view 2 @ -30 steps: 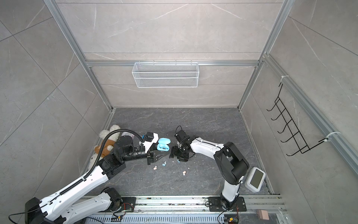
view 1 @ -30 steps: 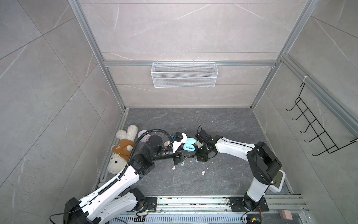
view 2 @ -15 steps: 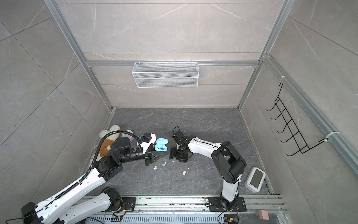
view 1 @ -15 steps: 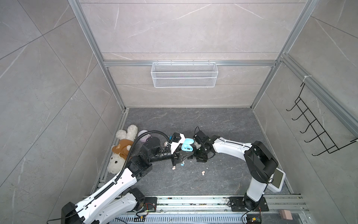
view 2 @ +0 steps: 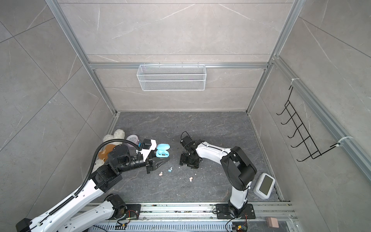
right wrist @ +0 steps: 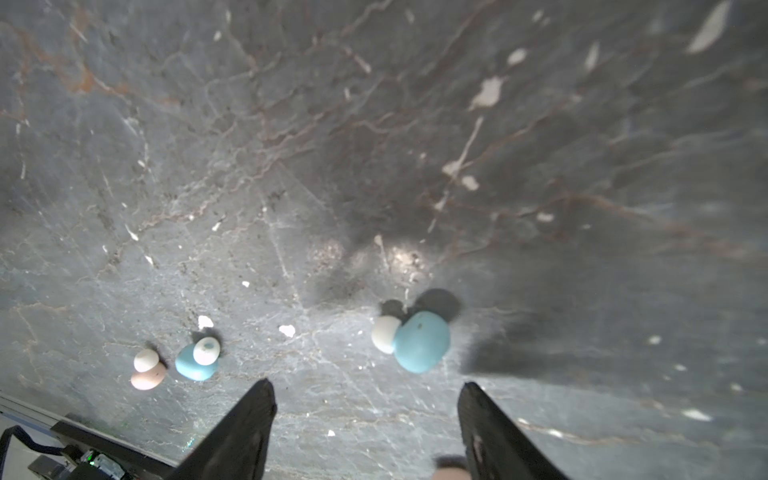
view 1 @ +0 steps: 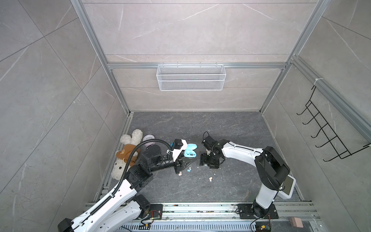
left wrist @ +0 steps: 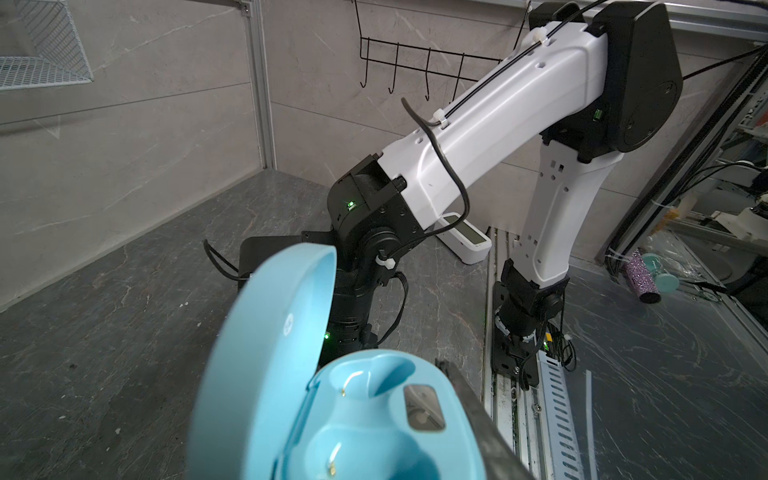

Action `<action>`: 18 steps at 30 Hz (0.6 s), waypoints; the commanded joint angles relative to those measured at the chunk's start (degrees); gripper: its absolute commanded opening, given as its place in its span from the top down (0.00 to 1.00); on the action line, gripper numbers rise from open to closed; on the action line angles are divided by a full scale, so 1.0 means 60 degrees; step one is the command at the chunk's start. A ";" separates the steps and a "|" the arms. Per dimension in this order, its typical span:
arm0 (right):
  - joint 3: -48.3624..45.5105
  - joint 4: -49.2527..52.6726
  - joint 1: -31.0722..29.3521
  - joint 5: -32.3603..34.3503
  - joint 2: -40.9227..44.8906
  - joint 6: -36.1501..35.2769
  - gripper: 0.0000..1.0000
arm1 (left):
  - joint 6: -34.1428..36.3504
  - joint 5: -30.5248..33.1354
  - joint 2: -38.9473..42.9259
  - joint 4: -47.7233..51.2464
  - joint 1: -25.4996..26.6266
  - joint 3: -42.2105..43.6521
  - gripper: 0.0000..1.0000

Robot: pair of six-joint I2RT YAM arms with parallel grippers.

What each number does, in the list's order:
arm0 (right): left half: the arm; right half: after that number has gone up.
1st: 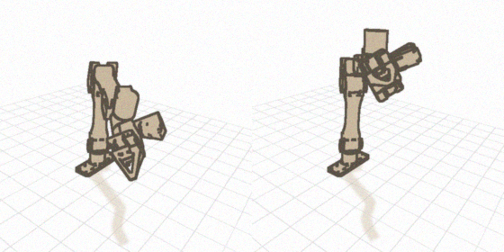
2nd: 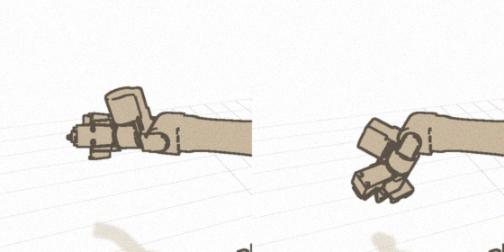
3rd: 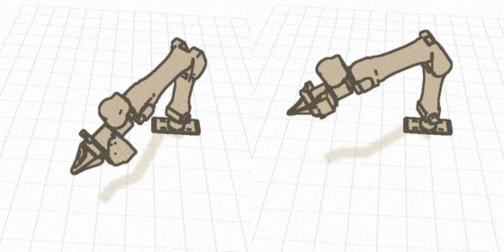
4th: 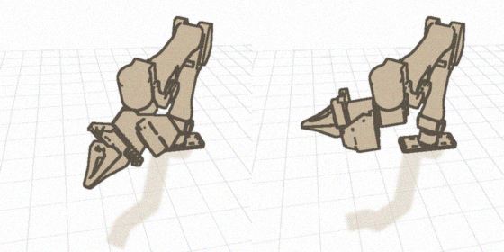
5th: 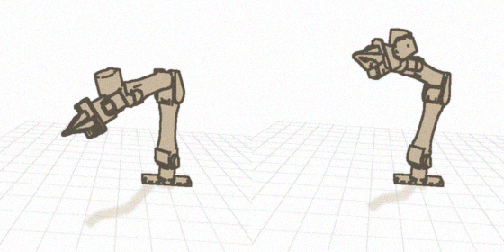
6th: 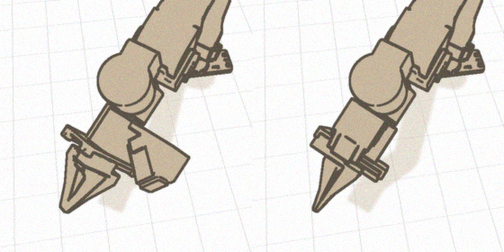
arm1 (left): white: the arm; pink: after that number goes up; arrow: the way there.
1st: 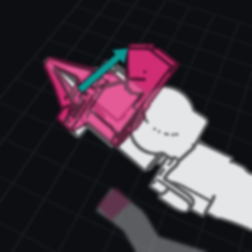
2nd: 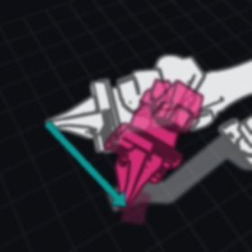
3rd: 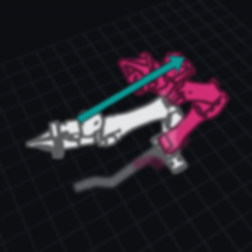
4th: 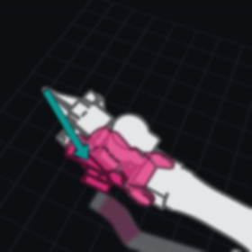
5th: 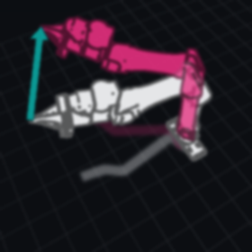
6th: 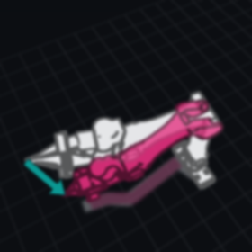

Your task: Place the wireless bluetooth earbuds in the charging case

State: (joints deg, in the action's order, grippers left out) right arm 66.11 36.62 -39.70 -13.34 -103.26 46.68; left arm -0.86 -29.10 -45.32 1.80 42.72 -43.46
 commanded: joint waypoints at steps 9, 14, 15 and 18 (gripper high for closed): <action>-0.0313 -0.0730 0.0351 -0.0273 -0.0001 0.0378 0.28 | 0.0162 0.0055 0.0111 -0.0044 -0.0059 -0.0022 0.73; -0.0718 -0.1409 0.0383 -0.0462 0.0035 0.0727 0.28 | 0.0173 0.0116 0.0141 0.0008 -0.0059 -0.0023 0.73; -0.0735 -0.1482 0.0386 -0.0481 0.0031 0.0752 0.28 | 0.0170 0.0118 0.0141 -0.0014 -0.0059 -0.0008 0.73; -0.0762 -0.1697 0.0392 -0.0612 -0.0074 0.0854 0.28 | 0.0164 0.0085 0.0083 -0.0044 -0.0060 -0.0003 0.73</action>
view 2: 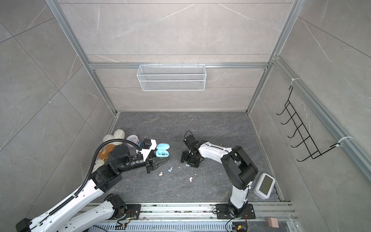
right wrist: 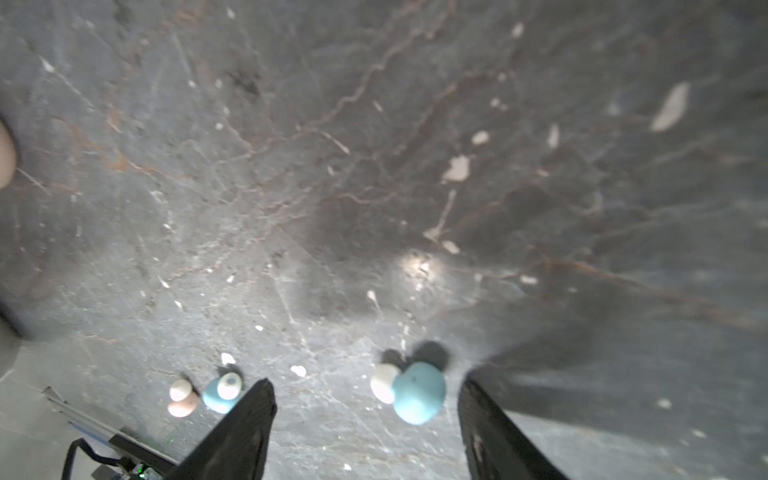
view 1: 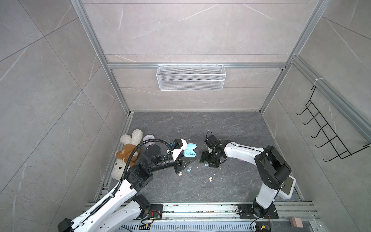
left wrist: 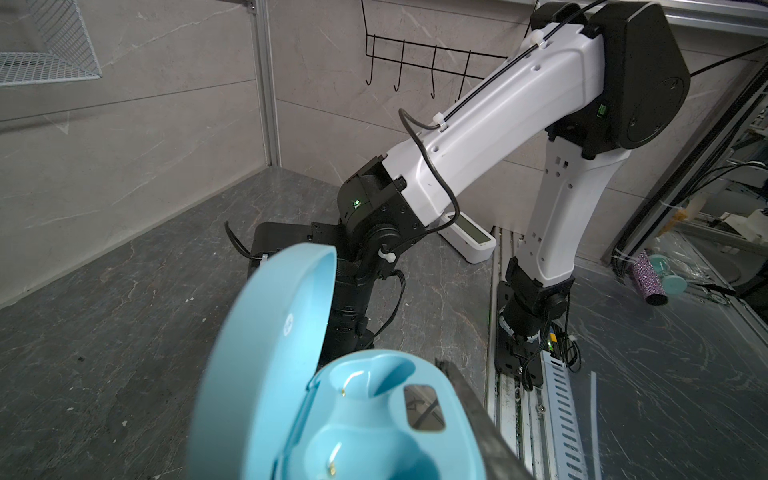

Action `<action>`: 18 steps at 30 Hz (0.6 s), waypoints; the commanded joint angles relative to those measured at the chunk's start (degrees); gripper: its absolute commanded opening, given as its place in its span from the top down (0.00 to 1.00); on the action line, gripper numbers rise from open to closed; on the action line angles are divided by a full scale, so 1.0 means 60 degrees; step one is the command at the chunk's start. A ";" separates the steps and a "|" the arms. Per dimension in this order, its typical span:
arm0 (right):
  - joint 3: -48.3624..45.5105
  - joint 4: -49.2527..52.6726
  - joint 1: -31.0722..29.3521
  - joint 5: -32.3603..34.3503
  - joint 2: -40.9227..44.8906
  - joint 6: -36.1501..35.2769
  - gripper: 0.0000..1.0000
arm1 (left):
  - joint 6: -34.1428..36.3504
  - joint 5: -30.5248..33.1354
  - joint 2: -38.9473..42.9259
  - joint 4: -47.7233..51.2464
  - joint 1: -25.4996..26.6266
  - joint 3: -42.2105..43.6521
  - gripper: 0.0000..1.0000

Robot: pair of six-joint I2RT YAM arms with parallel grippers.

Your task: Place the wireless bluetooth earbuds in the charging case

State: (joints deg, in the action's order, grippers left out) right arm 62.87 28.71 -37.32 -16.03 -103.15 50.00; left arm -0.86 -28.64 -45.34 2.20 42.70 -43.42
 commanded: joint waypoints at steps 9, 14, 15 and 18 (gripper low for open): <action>-0.0262 -0.0654 0.0019 -0.0241 0.0000 0.0530 0.28 | 0.0203 0.0026 0.0042 -0.0088 -0.0070 -0.0065 0.73; -0.0227 -0.0757 0.0010 -0.0415 0.0103 0.0588 0.28 | 0.0188 0.0020 0.0042 -0.0102 -0.0070 -0.0053 0.73; -0.0204 -0.0757 0.0009 -0.0405 0.0125 0.0588 0.28 | 0.0188 0.0004 0.0057 -0.0101 -0.0070 -0.0046 0.73; -0.0095 -0.0667 0.0011 -0.0450 0.0167 0.0546 0.28 | 0.0184 0.0001 0.0057 -0.0117 -0.0070 -0.0040 0.73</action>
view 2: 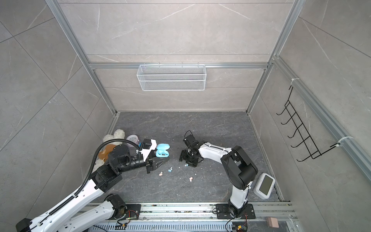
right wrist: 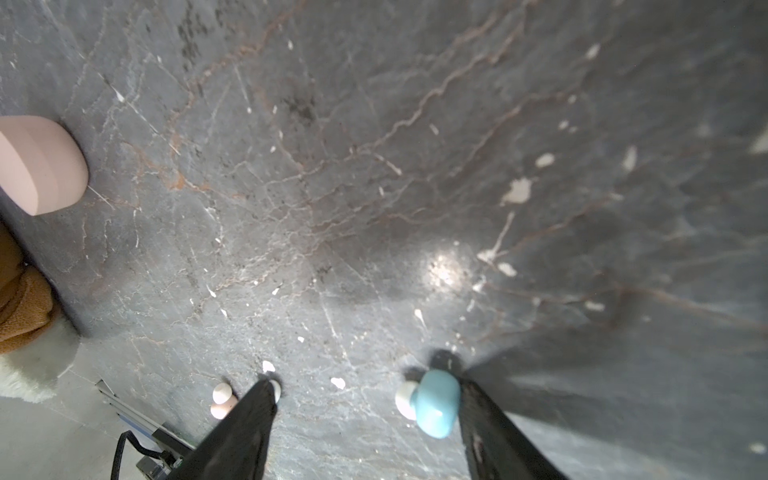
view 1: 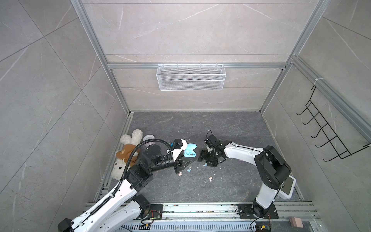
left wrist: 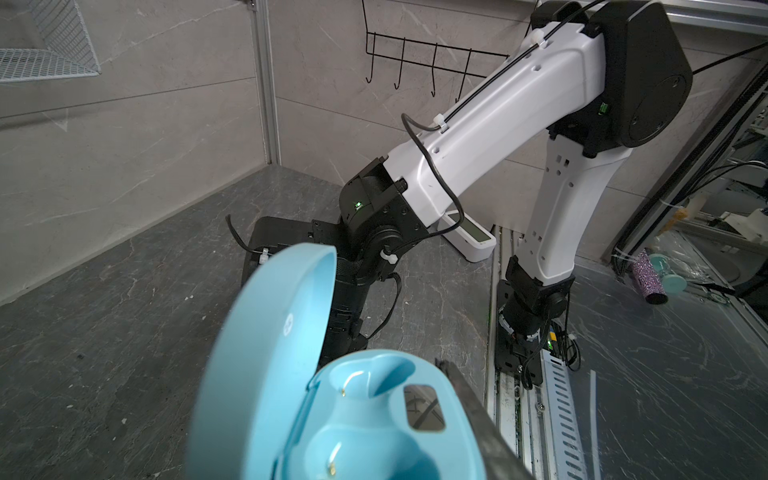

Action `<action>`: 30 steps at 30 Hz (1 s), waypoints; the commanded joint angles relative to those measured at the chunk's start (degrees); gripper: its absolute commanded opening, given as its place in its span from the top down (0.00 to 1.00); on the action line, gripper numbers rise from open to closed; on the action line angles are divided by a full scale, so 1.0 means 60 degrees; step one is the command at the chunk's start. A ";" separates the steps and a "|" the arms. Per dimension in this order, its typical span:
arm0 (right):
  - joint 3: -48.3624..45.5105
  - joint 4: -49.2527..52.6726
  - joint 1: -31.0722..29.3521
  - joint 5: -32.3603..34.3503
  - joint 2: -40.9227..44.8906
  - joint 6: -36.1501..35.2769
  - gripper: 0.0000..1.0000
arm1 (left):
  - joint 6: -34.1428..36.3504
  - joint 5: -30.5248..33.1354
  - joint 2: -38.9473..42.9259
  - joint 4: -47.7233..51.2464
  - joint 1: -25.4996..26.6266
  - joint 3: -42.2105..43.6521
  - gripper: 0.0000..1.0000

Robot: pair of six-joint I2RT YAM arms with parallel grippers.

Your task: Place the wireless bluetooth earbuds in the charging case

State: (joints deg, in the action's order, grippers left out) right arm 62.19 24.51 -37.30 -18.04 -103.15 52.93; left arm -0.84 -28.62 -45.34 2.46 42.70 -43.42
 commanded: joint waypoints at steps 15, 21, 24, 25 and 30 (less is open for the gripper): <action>0.0374 0.0042 -0.0046 -0.0333 0.0128 0.0145 0.29 | 0.0207 -0.0005 0.0057 -0.0205 -0.0095 0.0001 0.73; 0.0517 0.0074 -0.0082 -0.0375 0.0133 0.0173 0.29 | 0.0199 -0.0009 0.0086 -0.0176 -0.0114 0.0029 0.73; 0.0608 0.0090 -0.0123 -0.0431 0.0062 0.0162 0.29 | 0.0213 -0.0020 0.0072 -0.0190 -0.0113 0.0034 0.73; 0.0645 0.0089 -0.0131 -0.0449 0.0027 0.0151 0.29 | 0.0213 -0.0021 0.0072 -0.0190 -0.0122 0.0029 0.73; 0.0797 0.0129 -0.0173 -0.0494 -0.0126 0.0072 0.29 | 0.0217 -0.0022 0.0101 -0.0150 -0.0129 0.0029 0.73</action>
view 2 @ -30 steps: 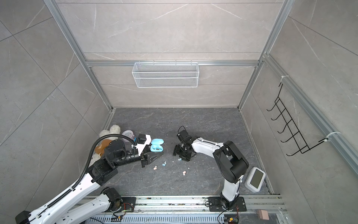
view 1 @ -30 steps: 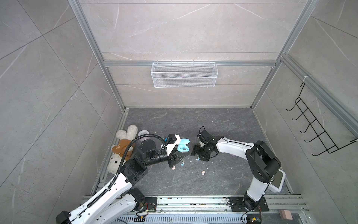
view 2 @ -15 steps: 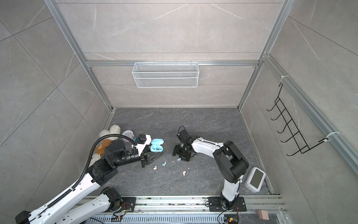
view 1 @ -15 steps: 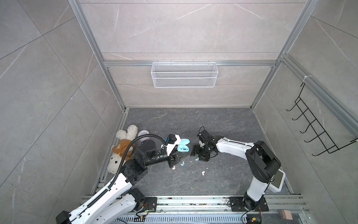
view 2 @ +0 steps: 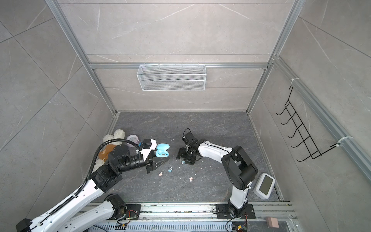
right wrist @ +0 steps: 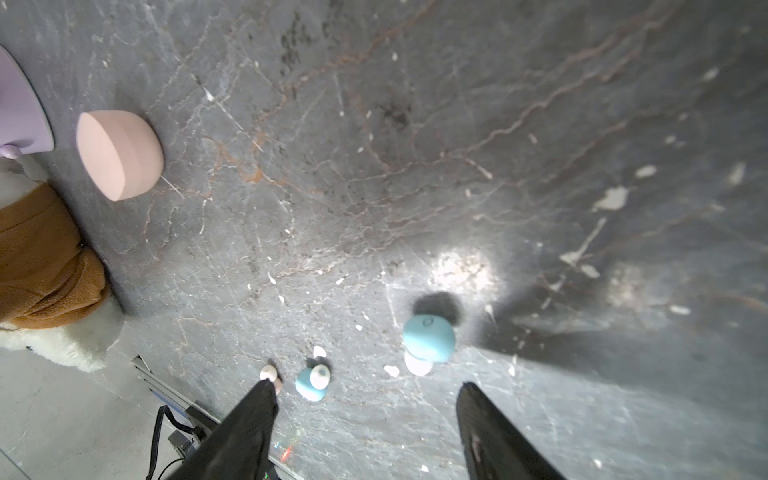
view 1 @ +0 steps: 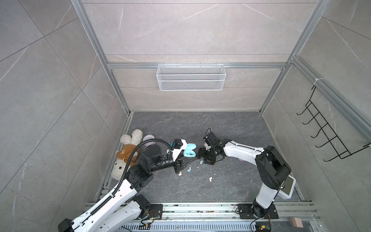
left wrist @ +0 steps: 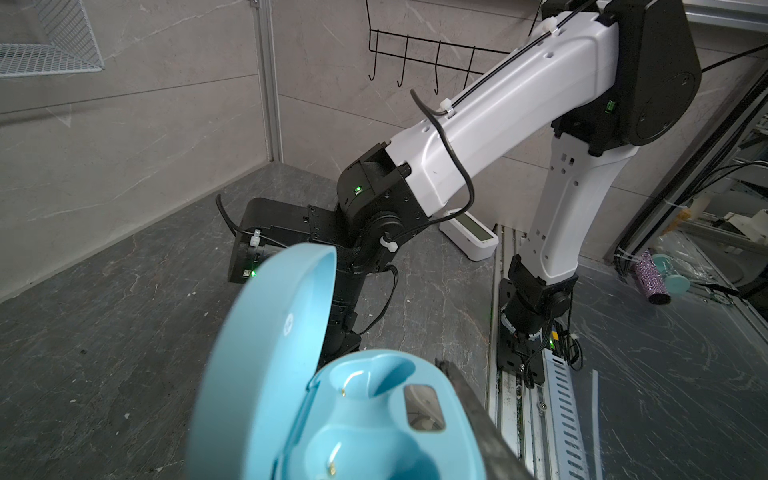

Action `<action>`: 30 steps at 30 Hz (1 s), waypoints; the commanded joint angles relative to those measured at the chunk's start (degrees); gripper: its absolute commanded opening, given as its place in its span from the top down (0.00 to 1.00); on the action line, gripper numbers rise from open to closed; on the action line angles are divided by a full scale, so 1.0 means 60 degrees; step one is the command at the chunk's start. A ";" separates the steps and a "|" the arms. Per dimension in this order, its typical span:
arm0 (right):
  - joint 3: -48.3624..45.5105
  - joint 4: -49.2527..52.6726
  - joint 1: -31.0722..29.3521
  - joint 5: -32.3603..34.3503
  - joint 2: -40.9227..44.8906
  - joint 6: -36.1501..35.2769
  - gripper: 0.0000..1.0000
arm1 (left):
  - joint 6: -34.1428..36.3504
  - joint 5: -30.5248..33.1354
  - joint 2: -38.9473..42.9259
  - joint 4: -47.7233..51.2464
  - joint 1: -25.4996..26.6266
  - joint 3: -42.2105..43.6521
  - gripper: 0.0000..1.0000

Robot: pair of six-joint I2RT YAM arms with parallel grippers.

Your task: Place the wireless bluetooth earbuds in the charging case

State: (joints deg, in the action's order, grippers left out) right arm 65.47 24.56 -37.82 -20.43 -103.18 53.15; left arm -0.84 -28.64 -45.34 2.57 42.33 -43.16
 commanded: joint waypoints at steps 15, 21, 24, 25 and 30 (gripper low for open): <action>0.0429 0.1415 -0.0361 0.1911 0.0003 0.2167 0.43 | -0.0143 0.0298 0.0328 -0.0229 -0.0110 0.0225 0.73; 0.1194 0.2241 -0.0631 0.2892 -0.0342 0.3125 0.47 | -0.0372 0.0535 0.0936 -0.0103 -0.0111 0.0567 0.73; 0.1487 0.2445 -0.0635 0.3037 -0.0581 0.3258 0.53 | -0.0388 0.0570 0.1141 -0.0078 -0.0119 0.0659 0.73; 0.1680 0.2678 -0.0628 0.3065 -0.0707 0.3269 0.54 | -0.0373 0.0592 0.1211 -0.0066 -0.0126 0.0699 0.73; 0.2164 0.3312 -0.0655 0.3126 -0.1153 0.3441 0.55 | -0.0207 0.0648 0.1404 -0.0022 -0.0125 0.0747 0.73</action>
State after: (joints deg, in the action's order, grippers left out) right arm 76.82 39.46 -41.52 -3.60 -108.33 71.72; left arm -1.56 -25.50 -37.80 3.40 41.95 -38.39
